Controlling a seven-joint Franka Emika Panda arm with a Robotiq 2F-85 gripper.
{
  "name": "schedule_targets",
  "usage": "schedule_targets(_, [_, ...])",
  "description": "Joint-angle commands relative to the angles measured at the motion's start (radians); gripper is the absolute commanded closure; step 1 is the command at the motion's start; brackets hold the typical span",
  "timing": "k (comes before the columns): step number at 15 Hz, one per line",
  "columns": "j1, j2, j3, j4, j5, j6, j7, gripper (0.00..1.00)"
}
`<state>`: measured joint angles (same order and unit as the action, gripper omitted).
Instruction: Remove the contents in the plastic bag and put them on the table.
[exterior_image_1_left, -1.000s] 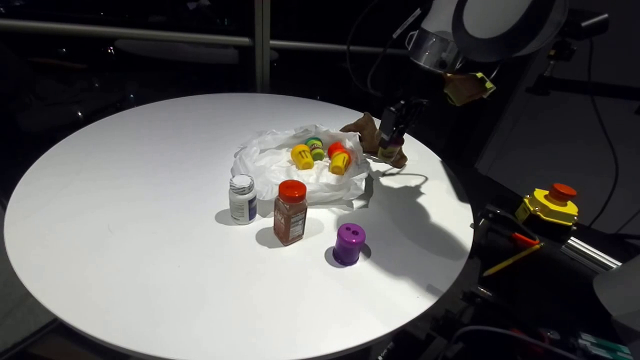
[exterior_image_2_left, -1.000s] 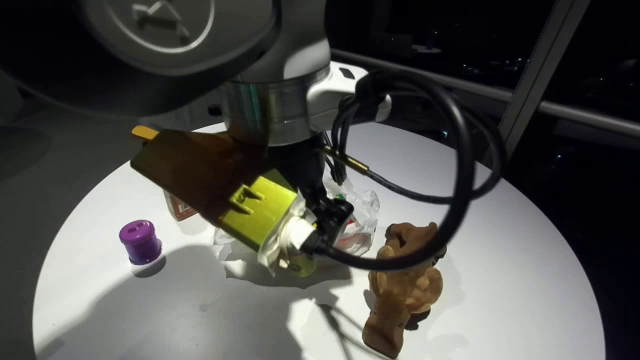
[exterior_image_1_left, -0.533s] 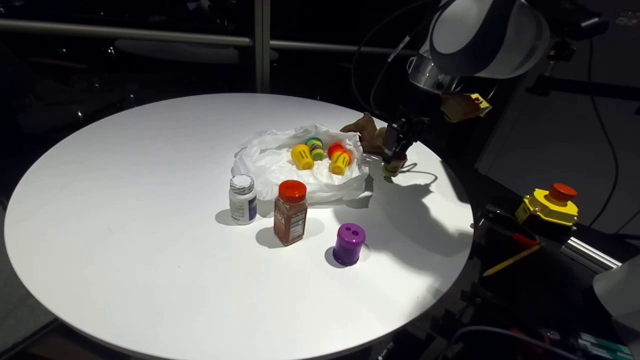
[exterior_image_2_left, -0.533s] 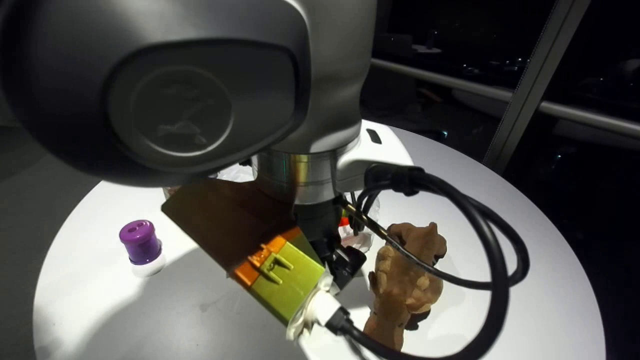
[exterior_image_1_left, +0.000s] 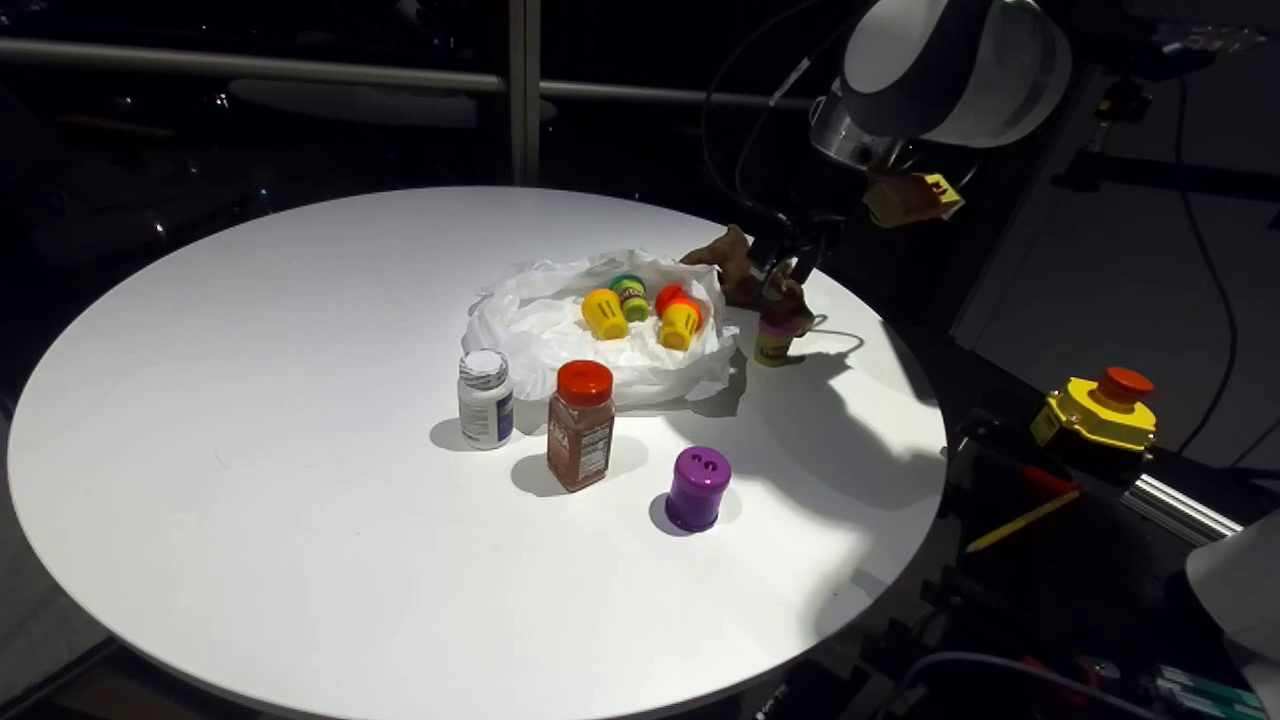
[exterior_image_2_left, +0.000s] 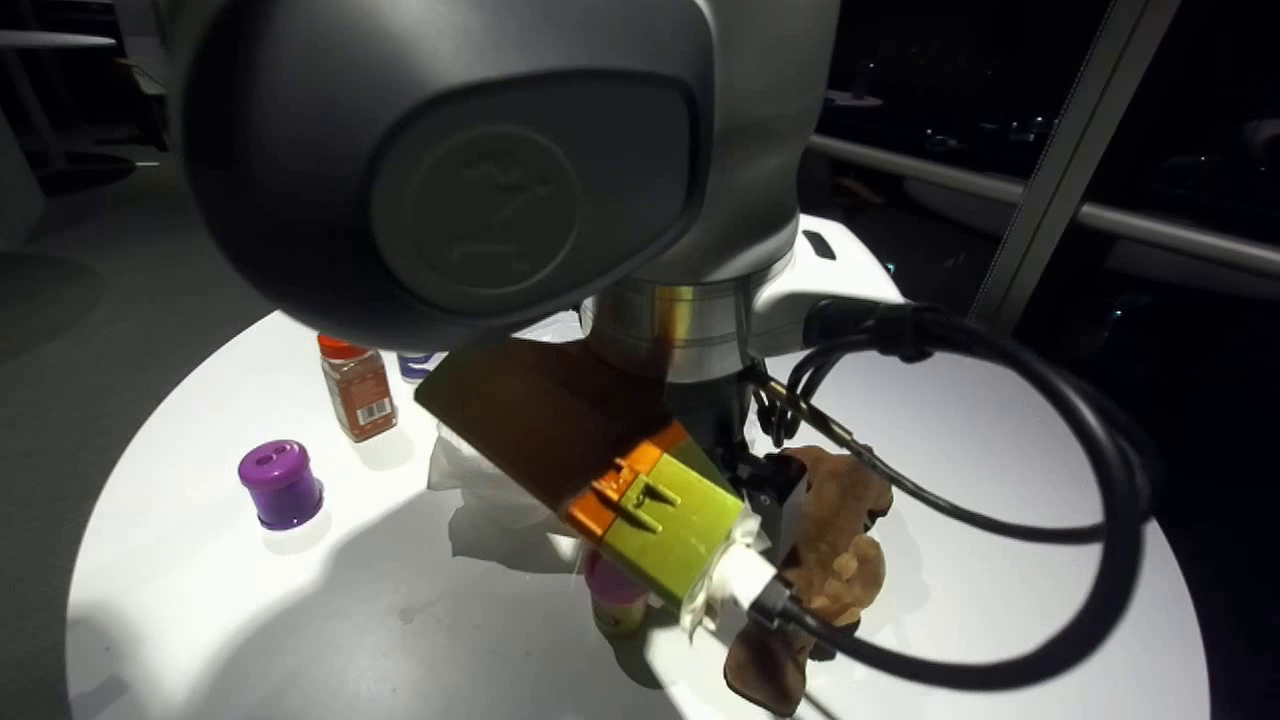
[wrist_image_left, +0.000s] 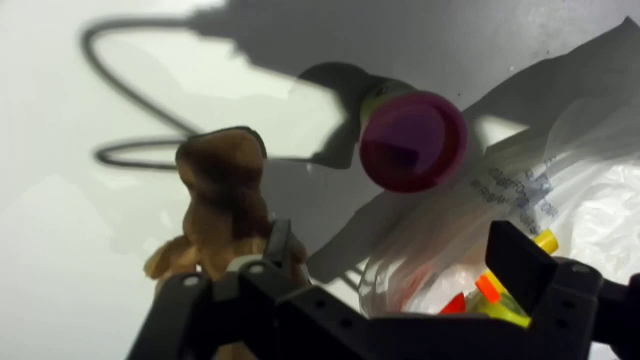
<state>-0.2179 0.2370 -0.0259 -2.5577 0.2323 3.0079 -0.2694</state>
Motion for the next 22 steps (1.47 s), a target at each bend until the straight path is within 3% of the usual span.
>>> schedule_targets(1, [0.086,0.007,-0.031,0.064,-0.093,0.022,0.123,0.0])
schedule_targets(7, [0.246,0.114,-0.031,0.25,-0.183,-0.035,0.327,0.0])
schedule_targets(14, [0.456,0.285,-0.159,0.42,-0.239,-0.098,0.598,0.0])
schedule_targets(22, [0.533,0.451,-0.233,0.583,-0.218,-0.167,0.761,0.0])
